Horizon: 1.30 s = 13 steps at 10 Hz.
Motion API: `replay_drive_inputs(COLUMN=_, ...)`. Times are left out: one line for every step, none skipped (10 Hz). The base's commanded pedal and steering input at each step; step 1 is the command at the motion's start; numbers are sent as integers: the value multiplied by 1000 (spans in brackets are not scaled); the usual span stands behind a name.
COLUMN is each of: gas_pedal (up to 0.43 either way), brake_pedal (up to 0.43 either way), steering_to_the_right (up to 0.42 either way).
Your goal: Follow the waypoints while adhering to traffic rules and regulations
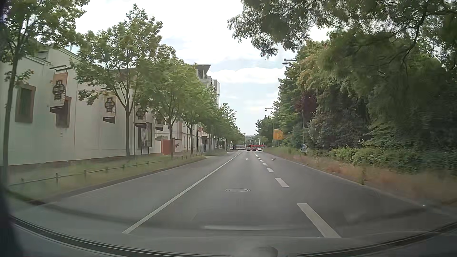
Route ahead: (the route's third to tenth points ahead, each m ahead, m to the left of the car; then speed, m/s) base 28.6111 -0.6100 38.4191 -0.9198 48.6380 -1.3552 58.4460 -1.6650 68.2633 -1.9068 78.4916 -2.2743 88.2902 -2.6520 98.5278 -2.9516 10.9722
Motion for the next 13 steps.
replay_drive_inputs(gas_pedal=67, brake_pedal=30, steering_to_the_right=6)
replay_drive_inputs(gas_pedal=59, brake_pedal=30, steering_to_the_right=6)
replay_drive_inputs(gas_pedal=59, brake_pedal=30, steering_to_the_right=6)
replay_drive_inputs(gas_pedal=59, brake_pedal=30, steering_to_the_right=5)
replay_drive_inputs(gas_pedal=59, brake_pedal=30, steering_to_the_right=3)
replay_drive_inputs(gas_pedal=59, brake_pedal=30, steering_to_the_right=4)
replay_drive_inputs(gas_pedal=47, brake_pedal=30, steering_to_the_right=3)
replay_drive_inputs(gas_pedal=47, brake_pedal=30, steering_to_the_right=4)
replay_drive_inputs(gas_pedal=47, brake_pedal=30, steering_to_the_right=3)
replay_drive_inputs(gas_pedal=47, brake_pedal=30, steering_to_the_right=3)
replay_drive_inputs(gas_pedal=47, brake_pedal=30, steering_to_the_right=4)
replay_drive_inputs(gas_pedal=47, brake_pedal=30, steering_to_the_right=3)
replay_drive_inputs(gas_pedal=47, brake_pedal=30, steering_to_the_right=4)
